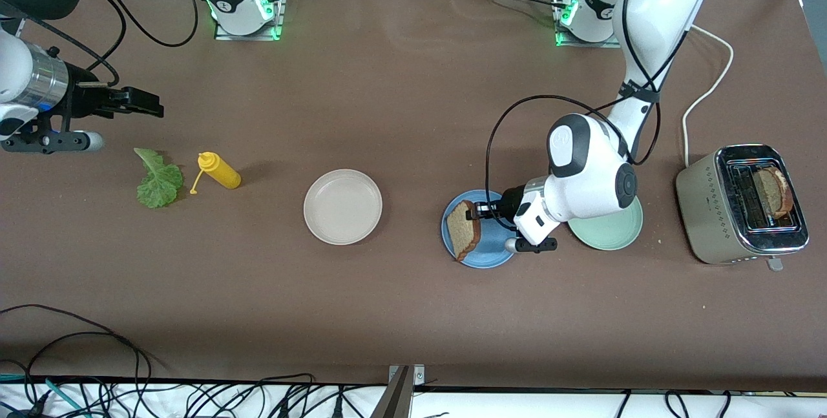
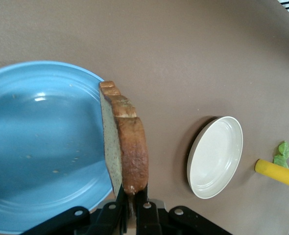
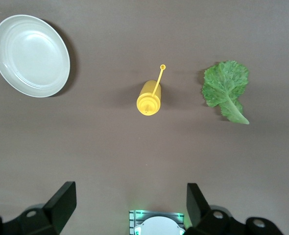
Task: Make sandwich in blue plate with both arms
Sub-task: 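Lower the bread slice onto the blue plate with the left gripper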
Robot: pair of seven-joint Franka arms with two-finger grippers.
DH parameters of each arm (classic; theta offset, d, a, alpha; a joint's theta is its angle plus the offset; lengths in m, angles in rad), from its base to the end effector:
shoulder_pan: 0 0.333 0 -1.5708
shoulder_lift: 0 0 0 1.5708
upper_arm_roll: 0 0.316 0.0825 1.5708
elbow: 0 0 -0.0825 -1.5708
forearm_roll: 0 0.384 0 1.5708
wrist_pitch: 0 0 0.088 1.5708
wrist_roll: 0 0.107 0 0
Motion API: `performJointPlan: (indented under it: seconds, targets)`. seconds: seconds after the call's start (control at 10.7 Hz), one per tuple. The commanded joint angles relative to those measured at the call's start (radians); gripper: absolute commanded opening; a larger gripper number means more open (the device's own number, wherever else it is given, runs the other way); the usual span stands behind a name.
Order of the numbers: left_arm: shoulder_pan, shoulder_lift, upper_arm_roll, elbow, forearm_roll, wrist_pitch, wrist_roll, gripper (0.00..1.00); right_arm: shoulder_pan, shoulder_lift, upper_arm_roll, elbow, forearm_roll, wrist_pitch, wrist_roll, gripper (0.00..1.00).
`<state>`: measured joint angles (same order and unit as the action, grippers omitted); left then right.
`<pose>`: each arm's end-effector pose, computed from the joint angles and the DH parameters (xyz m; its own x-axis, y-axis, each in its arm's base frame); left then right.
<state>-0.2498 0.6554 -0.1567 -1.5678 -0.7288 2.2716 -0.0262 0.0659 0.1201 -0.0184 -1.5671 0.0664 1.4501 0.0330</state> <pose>0.6531 -0.2807 0.2742 0.9877 0.0827 -0.1326 0.1462 -0.7889 0.5969 0.5701 0.0354 0.5498 0.9714 0.0208 -0.2366 0.0078 -0.9984 -0.0559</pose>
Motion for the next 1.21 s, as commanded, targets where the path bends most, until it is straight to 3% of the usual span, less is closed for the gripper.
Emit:
performJointPlan:
  seconds: [0.0, 0.37, 0.75, 1.12]
  targets:
    - [0.021, 0.017, 0.000, 0.014, -0.018, -0.006, 0.072, 0.00, -0.001, -0.011, -0.003, -0.011, 0.024, 0.015, -0.008, 1.00]
    - [0.044, 0.027, 0.000, 0.015, -0.018, -0.011, 0.097, 0.00, -0.003, 0.000, -0.003, -0.007, 0.024, 0.021, -0.008, 1.00]
    - [0.058, -0.019, -0.001, 0.026, -0.018, -0.135, -0.003, 0.00, -0.003, 0.001, -0.005, -0.008, 0.023, 0.021, -0.008, 1.00]
    - [0.049, -0.003, -0.001, 0.022, -0.018, -0.136, -0.005, 0.00, -0.003, 0.009, -0.005, -0.007, 0.023, 0.021, -0.008, 1.00]
